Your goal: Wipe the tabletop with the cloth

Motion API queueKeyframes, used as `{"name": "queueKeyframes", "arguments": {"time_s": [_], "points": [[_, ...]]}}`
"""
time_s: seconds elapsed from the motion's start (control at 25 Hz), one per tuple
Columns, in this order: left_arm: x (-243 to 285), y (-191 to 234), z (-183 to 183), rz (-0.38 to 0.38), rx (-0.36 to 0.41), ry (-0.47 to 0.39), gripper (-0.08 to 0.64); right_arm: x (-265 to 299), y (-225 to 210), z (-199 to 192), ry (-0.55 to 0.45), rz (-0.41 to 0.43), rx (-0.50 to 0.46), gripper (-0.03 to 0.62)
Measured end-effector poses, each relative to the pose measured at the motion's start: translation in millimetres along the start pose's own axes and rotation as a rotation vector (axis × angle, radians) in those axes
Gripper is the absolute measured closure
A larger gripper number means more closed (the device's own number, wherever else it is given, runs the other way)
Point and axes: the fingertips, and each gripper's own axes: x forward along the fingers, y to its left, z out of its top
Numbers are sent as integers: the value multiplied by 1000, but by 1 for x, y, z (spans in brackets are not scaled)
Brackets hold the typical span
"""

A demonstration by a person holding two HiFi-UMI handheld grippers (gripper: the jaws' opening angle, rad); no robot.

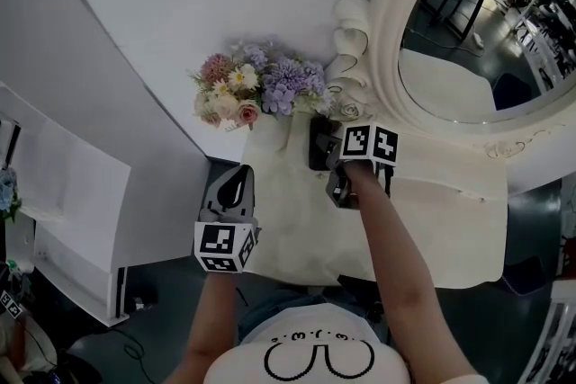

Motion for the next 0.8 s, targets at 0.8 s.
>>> {"name": "queueKeyframes", "arguments": {"time_s": [0.8], "points": [[-25,9,-4,42,-3,1,561,2,83,-41,-75,399,161,514]]}}
